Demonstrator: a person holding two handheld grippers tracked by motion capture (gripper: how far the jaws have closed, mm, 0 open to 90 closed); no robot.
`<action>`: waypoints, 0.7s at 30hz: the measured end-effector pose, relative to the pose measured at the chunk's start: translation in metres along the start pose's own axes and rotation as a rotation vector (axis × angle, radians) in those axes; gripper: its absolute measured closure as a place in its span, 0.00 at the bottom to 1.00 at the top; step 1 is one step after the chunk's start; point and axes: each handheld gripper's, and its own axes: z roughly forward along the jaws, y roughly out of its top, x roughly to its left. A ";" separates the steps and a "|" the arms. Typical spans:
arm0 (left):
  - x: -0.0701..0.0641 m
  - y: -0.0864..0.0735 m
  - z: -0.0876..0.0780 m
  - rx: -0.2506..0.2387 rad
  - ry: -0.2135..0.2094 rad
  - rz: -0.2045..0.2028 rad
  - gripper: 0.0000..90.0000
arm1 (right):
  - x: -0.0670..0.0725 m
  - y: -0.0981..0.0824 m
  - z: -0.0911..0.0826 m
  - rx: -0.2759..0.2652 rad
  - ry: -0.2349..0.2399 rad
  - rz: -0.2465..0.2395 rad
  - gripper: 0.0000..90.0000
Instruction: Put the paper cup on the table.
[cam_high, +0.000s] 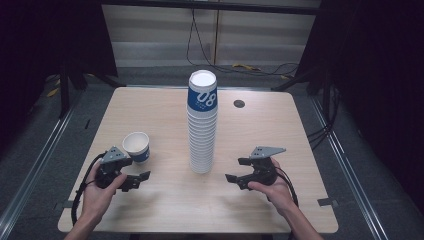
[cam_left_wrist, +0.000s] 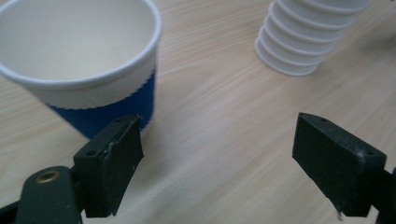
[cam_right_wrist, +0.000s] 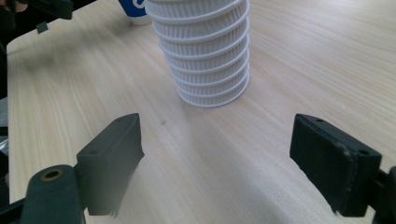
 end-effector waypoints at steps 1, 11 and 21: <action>-0.003 0.000 0.000 -0.015 -0.007 -0.002 0.18 | 0.000 0.000 0.000 -0.003 -0.004 0.001 0.19; -0.040 -0.004 0.019 -0.032 -0.058 0.010 0.18 | 0.003 0.000 -0.004 -0.008 -0.029 -0.003 0.19; -0.064 -0.017 0.033 -0.061 -0.146 -0.004 0.18 | 0.014 -0.013 -0.012 -0.042 -0.063 0.004 0.19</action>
